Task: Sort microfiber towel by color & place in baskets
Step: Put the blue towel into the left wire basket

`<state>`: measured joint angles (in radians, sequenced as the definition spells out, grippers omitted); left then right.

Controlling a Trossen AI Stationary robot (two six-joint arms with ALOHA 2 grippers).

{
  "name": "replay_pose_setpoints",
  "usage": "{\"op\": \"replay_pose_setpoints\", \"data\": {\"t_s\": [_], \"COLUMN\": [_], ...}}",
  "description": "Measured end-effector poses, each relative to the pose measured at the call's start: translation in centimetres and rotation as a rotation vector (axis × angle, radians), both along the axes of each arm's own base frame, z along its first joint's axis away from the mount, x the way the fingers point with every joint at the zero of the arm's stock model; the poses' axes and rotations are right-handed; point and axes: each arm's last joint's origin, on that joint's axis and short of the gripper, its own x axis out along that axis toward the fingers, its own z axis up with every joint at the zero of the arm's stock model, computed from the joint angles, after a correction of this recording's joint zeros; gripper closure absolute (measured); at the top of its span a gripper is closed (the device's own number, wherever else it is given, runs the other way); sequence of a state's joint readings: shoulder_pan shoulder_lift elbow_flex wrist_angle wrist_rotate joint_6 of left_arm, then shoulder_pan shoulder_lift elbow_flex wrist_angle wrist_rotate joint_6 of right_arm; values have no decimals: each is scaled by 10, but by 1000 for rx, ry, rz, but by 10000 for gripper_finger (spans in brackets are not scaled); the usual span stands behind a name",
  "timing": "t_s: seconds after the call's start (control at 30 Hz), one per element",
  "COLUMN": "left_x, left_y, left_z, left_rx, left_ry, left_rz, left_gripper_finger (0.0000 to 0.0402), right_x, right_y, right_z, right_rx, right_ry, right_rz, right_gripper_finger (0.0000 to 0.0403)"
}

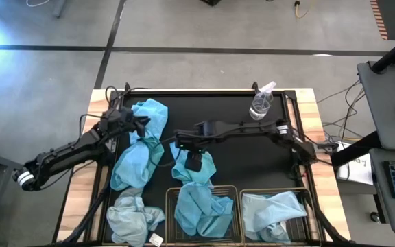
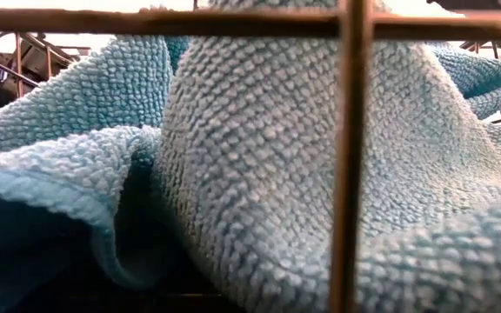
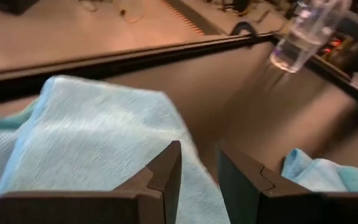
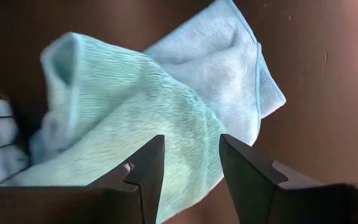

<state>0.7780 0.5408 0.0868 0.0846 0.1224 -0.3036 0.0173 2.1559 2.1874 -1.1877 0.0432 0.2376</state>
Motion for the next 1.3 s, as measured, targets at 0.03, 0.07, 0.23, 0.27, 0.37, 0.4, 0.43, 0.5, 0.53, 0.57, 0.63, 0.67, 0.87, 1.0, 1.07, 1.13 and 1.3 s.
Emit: {"op": "replay_pose_setpoints", "data": {"t_s": [0.03,0.07,0.23,0.27,0.37,0.4,0.43,0.5,0.53,0.57,0.63,0.67,0.87,1.0,1.07,1.13,1.3], "left_x": [0,1,3,4,4,4,5,5,6,6,7,7,8,8,8,9,9], "left_y": [0,0,0,0,0,0,0,0,0,1,1,1,2,2,2,1,1], "left_z": [1,2,9,10,11,12,12,16,18,20,24,26,33,34,34,34,34], "left_rx": [14,28,77,83,88,87,86,92,98,103,112,116,144,145,149,152,163], "left_ry": [-4,-14,-65,-75,-93,-96,-99,-105,-110,-114,-122,-125,-126,-129,-129,-128,-122], "left_rz": [-13,-25,-76,-87,-119,-128,-134,-136,-136,-136,-136,-137,-144,-157,-175,-192,-201], "left_gripper_finger": [318,318,318,318,318,318,318,318,318,318,318,318,318,318,318,318,318], "right_x": [2,4,9,10,11,11,12,13,12,12,12,12,13,13,12,11,10], "right_y": [-3,-6,-25,-28,-33,-32,-32,-31,-31,-32,-31,-32,-31,-31,-31,-32,-32], "right_z": [-4,-9,-26,-30,-38,-39,-41,-43,-43,-43,-43,-43,-45,-50,-53,-57,-67], "right_rx": [-3,-4,8,24,80,98,111,124,134,139,159,162,174,175,176,178,184], "right_ry": [10,19,64,72,90,93,97,102,104,104,104,104,104,121,131,141,156], "right_rz": [3,0,-48,-52,-51,-46,-43,-45,-54,-66,-80,-91,-132,-142,-144,-156,-174], "right_gripper_finger": [256,257,259,259,259,259,259,256,255,254,252,252,254,248,244,239,224]}}
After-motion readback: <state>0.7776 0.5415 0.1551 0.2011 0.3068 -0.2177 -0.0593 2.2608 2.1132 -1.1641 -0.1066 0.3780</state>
